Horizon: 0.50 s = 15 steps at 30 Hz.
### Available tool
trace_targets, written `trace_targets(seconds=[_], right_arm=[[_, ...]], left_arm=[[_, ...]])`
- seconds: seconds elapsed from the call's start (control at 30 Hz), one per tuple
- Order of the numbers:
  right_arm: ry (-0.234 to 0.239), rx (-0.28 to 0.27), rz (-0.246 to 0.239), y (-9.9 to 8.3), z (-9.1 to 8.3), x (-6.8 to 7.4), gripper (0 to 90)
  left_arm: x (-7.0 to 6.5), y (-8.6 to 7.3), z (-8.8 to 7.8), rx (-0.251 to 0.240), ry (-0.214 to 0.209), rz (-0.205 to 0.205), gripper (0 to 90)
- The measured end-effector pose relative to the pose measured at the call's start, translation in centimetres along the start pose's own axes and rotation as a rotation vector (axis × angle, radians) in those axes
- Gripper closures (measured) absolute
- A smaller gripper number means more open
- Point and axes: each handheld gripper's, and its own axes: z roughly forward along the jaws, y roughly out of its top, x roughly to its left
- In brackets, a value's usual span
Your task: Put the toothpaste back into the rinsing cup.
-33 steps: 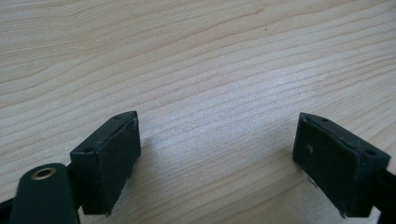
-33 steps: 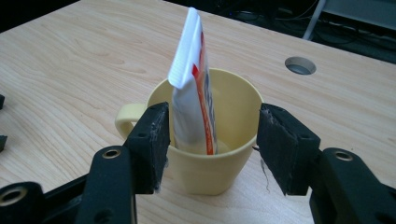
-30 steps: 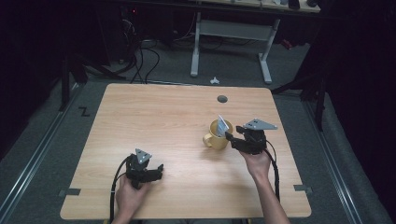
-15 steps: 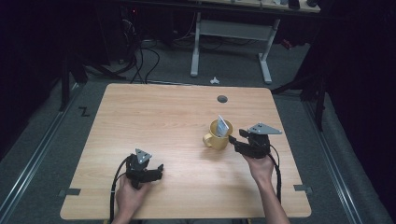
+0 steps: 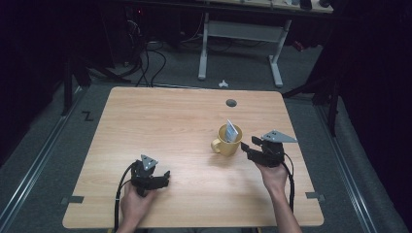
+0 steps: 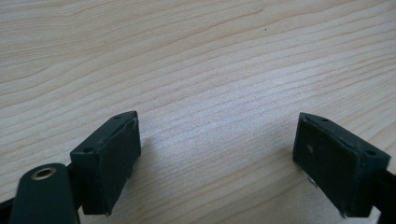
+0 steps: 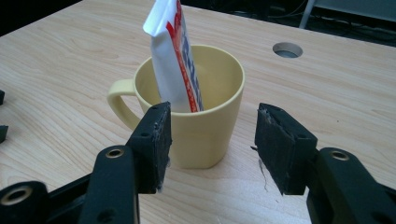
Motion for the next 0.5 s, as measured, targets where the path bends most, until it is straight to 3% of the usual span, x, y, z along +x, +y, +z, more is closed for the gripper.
trace_targets(seconds=[0.5], right_arm=[[-0.016, -0.003, 0.030, -0.91, -0.56, -0.89, 47.1]], left_arm=[[0.00, 0.00, 0.00, 0.000, 0.000, 0.000, 15.3]])
